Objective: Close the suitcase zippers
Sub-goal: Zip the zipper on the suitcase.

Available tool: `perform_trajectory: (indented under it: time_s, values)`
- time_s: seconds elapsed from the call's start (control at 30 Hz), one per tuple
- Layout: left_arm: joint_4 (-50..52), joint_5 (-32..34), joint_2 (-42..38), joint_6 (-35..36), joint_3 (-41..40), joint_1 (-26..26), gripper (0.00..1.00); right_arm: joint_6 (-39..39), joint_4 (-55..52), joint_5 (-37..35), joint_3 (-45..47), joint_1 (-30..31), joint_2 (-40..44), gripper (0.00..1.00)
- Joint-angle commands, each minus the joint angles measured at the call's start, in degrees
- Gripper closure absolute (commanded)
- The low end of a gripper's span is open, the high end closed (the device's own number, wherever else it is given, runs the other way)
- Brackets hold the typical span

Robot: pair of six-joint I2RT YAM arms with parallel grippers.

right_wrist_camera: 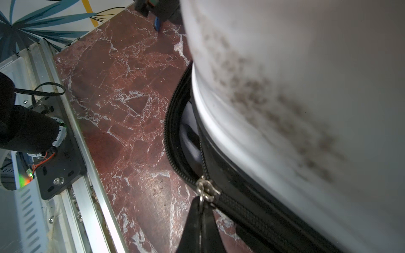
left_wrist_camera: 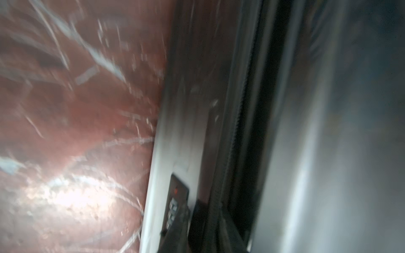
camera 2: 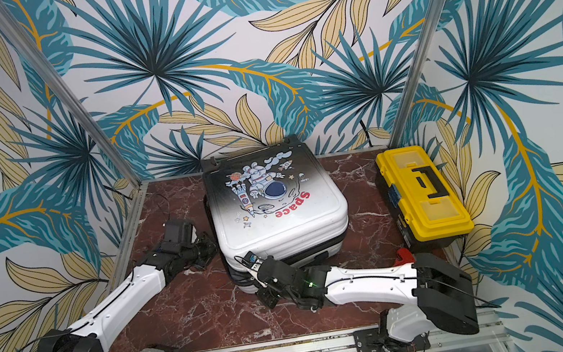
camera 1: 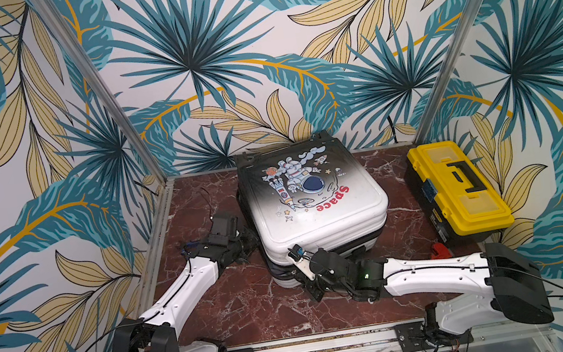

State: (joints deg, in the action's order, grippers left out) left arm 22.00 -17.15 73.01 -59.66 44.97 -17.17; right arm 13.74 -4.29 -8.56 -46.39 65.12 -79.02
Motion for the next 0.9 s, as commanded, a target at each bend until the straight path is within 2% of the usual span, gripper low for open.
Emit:
perform_trajectory:
  time_s: [0.0, 0.17, 0.37, 0.4, 0.67, 0.87]
  values:
    - [1.73, -9.40, -0.77, 2.07, -0.59, -1.32, 0.68, 1.94, -5.36, -1.76, 1.02, -0.85, 1.61, 1.00]
    - [1.89, -11.73, -0.57, 2.54, -0.89, -1.68, 0.69, 1.02, -9.89, -1.00, 0.94, -0.96, 3.92, 1.00]
    - [-1.35, -13.87, -0.77, -1.59, -0.72, -3.41, 0.99, -0.33, -8.77, 5.63, 0.27, -0.87, 2.98, 1.00]
    - [-1.75, -13.90, -0.85, -2.39, -0.48, -3.77, 1.00, -0.66, -8.78, 6.40, -0.28, -0.66, 2.37, 1.00]
    - [-3.28, -12.32, -3.03, -7.03, -0.15, -6.63, 1.00, -1.94, -2.67, 11.18, -3.36, 1.21, 1.87, 1.00]
    - [-5.78, -11.66, -2.44, -8.94, -1.19, -9.96, 1.00, 2.24, 12.50, 19.02, -4.68, 2.64, -1.10, 1.00]
